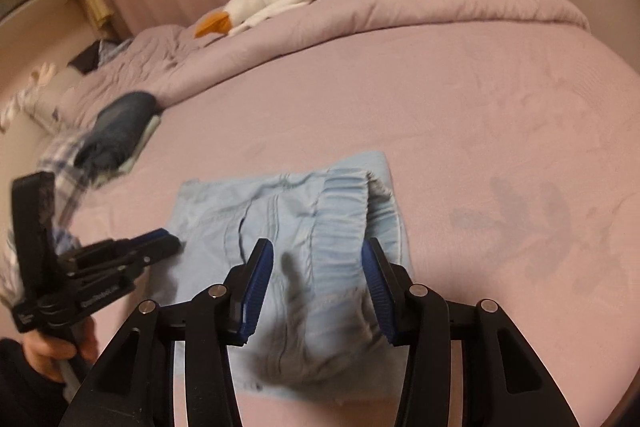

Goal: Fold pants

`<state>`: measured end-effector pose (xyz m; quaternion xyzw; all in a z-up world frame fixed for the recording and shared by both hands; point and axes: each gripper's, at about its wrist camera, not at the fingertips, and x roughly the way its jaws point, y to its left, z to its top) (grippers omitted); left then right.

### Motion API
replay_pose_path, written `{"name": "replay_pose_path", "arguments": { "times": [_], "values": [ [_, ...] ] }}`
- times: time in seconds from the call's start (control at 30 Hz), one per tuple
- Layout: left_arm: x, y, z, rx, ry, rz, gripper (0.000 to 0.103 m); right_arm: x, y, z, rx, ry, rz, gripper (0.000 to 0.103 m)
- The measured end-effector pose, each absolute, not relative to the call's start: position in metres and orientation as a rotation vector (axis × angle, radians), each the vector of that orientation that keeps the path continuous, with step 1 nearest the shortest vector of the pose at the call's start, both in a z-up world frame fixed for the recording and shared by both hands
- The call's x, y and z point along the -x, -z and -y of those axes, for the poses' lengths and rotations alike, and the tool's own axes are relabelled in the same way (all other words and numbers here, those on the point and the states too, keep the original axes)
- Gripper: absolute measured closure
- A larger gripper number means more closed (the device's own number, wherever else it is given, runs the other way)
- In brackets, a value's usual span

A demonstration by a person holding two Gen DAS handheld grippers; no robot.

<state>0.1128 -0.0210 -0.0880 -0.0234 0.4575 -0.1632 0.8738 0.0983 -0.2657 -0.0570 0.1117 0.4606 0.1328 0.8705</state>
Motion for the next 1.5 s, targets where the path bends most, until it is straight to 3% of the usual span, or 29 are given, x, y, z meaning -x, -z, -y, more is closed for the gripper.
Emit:
{"name": "replay_pose_path", "arguments": {
  "times": [0.23,0.5,0.9,1.1,1.5],
  "values": [
    [-0.071,0.093,0.026,0.047,0.381,-0.989,0.084,-0.097,0.079,0.264,-0.180,-0.203,-1.045,0.056],
    [-0.049,0.103,0.031,0.040,0.406,-0.981,0.084,-0.104,0.039,0.241,-0.161,-0.309,-0.930,0.056],
    [-0.054,0.108,0.023,0.072,0.438,-0.985,0.084,-0.158,0.066,0.160,-0.077,-0.567,-1.091,0.056],
    [-0.050,0.112,0.021,0.084,0.434,-0.979,0.084,-0.170,0.098,0.136,0.112,-0.517,-1.197,0.056],
    [-0.050,0.107,0.022,0.091,0.421,-0.988,0.084,-0.110,0.054,0.195,-0.078,-0.476,-1.064,0.055]
  ]
}}
